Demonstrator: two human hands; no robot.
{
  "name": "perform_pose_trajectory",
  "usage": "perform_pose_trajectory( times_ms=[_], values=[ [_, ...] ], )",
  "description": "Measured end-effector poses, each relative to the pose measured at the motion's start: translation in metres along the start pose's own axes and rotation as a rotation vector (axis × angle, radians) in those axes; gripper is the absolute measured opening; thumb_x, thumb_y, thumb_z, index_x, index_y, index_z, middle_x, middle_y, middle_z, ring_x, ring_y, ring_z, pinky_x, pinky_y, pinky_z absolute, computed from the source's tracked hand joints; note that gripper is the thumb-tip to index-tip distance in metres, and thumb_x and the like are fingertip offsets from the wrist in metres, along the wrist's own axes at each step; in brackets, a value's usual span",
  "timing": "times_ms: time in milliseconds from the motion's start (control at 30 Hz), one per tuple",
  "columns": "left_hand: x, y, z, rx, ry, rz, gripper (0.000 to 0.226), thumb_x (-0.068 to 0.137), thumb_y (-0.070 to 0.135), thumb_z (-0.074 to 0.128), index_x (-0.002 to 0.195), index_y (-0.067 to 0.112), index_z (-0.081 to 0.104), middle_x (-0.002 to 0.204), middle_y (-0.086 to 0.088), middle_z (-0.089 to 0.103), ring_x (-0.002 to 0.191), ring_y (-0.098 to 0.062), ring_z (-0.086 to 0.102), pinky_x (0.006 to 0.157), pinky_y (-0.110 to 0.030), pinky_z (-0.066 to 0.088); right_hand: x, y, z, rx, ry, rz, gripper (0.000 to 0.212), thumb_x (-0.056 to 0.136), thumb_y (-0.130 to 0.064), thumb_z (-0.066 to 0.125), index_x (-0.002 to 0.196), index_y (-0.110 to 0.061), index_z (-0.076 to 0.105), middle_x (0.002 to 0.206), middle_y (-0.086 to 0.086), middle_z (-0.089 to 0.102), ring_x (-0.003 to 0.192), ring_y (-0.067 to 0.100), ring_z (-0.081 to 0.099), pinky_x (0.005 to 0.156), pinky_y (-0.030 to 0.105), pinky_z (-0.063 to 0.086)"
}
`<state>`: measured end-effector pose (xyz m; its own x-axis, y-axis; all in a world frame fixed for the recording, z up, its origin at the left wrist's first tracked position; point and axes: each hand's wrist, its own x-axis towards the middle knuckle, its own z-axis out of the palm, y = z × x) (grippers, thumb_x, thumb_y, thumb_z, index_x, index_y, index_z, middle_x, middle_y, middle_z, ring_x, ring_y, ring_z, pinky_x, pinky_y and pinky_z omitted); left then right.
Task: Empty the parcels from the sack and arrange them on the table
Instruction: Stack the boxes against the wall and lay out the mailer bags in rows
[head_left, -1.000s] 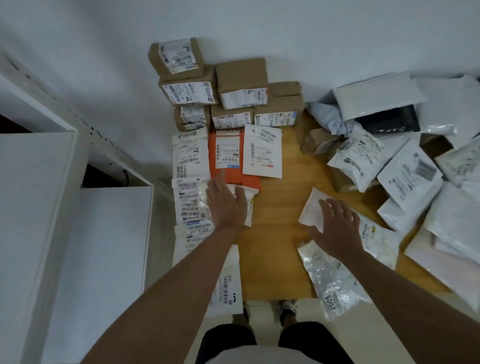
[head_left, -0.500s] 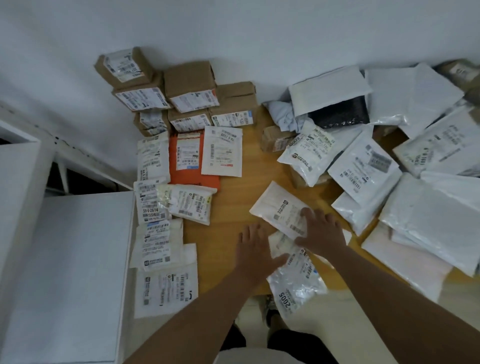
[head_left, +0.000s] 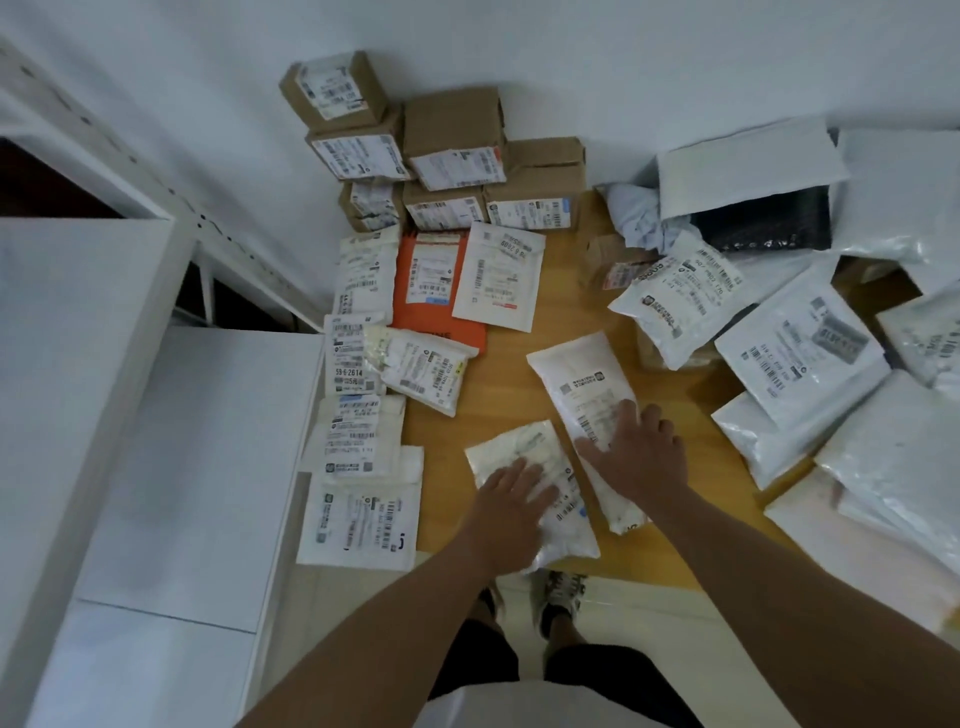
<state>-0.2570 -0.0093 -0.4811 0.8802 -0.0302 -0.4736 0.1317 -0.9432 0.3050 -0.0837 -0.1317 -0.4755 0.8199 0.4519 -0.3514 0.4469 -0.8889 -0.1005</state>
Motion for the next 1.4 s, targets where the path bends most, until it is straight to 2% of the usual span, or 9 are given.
perform_pose_trajectory(
  times_ms=[200,367,500,600,733,900,1033,1233,1400],
  values=[
    [-0.022,-0.02,-0.005,0.083,0.059,-0.177,0.067,0.056,0.031,0.087,0.119,0.021,0.066,0.138,-0.009,0.057,0.129,-0.032,0.052,0.101,-0.045,0.046,-0.003,-0.028,0.007,0.018,-0.059,-0.012,0.097,0.078,-0.085,0.035,0.143,-0.014,0.023,0.151,0.016,0.024,0.122,0.039,0.044,0.096,0.045,0.042],
    [-0.035,-0.035,-0.001,-0.03,0.103,-0.183,0.059,0.091,0.019,0.056,0.147,0.017,0.038,0.162,-0.009,0.017,0.15,-0.032,0.008,0.121,-0.047,0.014,-0.009,-0.051,0.014,0.033,-0.037,-0.019,0.096,0.078,-0.082,0.042,0.141,-0.012,0.023,0.152,0.016,0.023,0.123,0.039,0.043,0.096,0.047,0.042],
    [-0.042,-0.048,0.003,-0.079,0.086,-0.173,0.055,0.084,0.033,0.045,0.136,0.022,0.053,0.15,-0.011,0.044,0.139,-0.033,0.04,0.108,-0.047,0.04,-0.014,-0.063,0.016,0.059,-0.06,-0.008,0.095,0.08,-0.078,0.045,0.144,-0.012,0.022,0.155,0.016,0.019,0.129,0.039,0.039,0.1,0.049,0.04],
    [-0.042,-0.056,-0.001,-0.043,0.109,-0.155,0.059,0.075,0.042,0.05,0.129,0.021,0.06,0.135,-0.008,0.059,0.118,-0.031,0.059,0.088,-0.043,0.053,-0.021,-0.067,0.018,0.062,0.102,-0.042,0.085,0.086,-0.064,0.053,0.145,-0.006,0.034,0.151,0.02,0.032,0.133,0.041,0.038,0.101,0.054,0.038],
    [-0.039,-0.067,-0.004,0.018,0.169,-0.079,0.067,0.075,0.058,0.041,0.126,0.019,0.06,0.11,-0.007,0.063,0.097,-0.028,0.062,0.08,-0.04,0.052,-0.043,-0.071,0.023,0.047,0.337,-0.267,0.052,0.087,-0.045,0.045,0.122,-0.008,0.059,0.125,0.016,0.057,0.11,0.04,0.055,0.083,0.048,0.046],
    [-0.034,-0.073,-0.005,0.014,0.162,-0.042,0.07,0.077,0.063,0.037,0.127,0.019,0.059,0.109,-0.009,0.061,0.099,-0.029,0.061,0.081,-0.039,0.052,-0.061,-0.069,0.035,-0.06,0.151,-0.193,0.055,0.081,-0.047,0.043,0.12,-0.013,0.061,0.136,0.016,0.052,0.122,0.041,0.046,0.085,0.054,0.046],
    [-0.042,-0.073,-0.003,-0.07,0.448,-0.024,0.051,0.089,0.045,0.048,0.129,0.015,0.055,0.12,-0.011,0.059,0.109,-0.028,0.057,0.09,-0.041,0.05,-0.061,-0.08,0.021,0.0,0.21,-0.243,0.057,0.086,-0.052,0.045,0.123,-0.011,0.056,0.133,0.017,0.054,0.125,0.04,0.048,0.093,0.053,0.042],
    [-0.109,-0.132,0.015,-0.18,0.773,-0.539,0.041,0.075,0.024,0.05,0.114,0.013,0.045,0.119,-0.014,0.049,0.107,-0.034,0.047,0.089,-0.048,0.044,-0.067,-0.117,0.048,-0.105,-0.167,-0.45,0.088,0.071,-0.083,0.044,0.131,-0.02,0.054,0.134,0.017,0.056,0.116,0.041,0.056,0.088,0.054,0.048],
    [-0.154,-0.199,0.007,-0.746,0.532,-1.32,0.07,0.082,0.024,0.067,0.145,0.016,0.036,0.149,-0.015,0.035,0.136,-0.036,0.031,0.11,-0.052,0.025,-0.062,-0.136,0.051,-0.128,-0.257,-0.409,0.101,0.045,-0.063,0.084,0.126,-0.017,0.047,0.127,0.021,0.059,0.106,0.044,0.062,0.078,0.053,0.052]
  ],
)
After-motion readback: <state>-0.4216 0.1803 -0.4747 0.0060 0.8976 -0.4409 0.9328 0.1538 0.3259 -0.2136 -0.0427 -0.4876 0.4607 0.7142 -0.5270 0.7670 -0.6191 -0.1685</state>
